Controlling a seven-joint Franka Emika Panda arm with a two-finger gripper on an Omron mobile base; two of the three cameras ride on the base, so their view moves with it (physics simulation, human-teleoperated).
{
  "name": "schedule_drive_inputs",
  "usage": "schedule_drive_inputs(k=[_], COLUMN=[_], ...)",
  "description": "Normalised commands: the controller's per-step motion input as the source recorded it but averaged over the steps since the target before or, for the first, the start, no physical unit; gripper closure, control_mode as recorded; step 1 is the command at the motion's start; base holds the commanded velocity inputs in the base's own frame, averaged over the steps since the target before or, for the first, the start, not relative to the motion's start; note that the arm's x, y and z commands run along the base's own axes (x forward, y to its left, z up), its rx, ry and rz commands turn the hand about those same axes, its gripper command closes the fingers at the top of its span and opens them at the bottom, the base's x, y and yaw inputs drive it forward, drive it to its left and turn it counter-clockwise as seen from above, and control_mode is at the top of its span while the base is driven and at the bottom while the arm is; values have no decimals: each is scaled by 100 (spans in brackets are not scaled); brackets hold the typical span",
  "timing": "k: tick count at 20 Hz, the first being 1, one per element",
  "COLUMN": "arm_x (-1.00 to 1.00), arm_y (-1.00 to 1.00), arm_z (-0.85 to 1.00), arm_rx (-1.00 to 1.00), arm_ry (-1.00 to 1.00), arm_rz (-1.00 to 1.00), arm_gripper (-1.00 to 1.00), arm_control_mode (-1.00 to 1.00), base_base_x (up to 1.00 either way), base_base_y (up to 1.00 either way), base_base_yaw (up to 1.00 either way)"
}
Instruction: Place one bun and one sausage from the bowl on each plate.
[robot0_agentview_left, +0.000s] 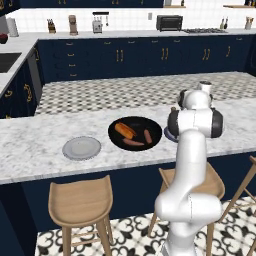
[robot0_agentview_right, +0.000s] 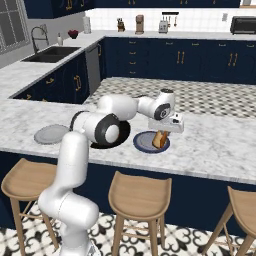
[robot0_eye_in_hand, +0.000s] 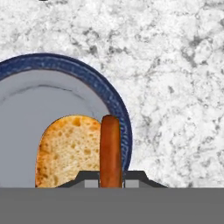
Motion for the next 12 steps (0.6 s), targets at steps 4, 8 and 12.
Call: schedule_drive_inputs(k=[4, 8, 12], arm_x=[6, 1, 0], arm_y=[22, 8, 23], arm_z=[-11, -11, -13], arm_rx=[0, 0, 0], arm_ry=[-9, -8, 0], arm_rz=[0, 0, 0], arm_gripper=[100, 100, 100], arm_control_mode=[-100, -100, -100], base_base_x=[0, 0, 0], base_base_y=[0, 0, 0], base_base_yaw=[0, 0, 0])
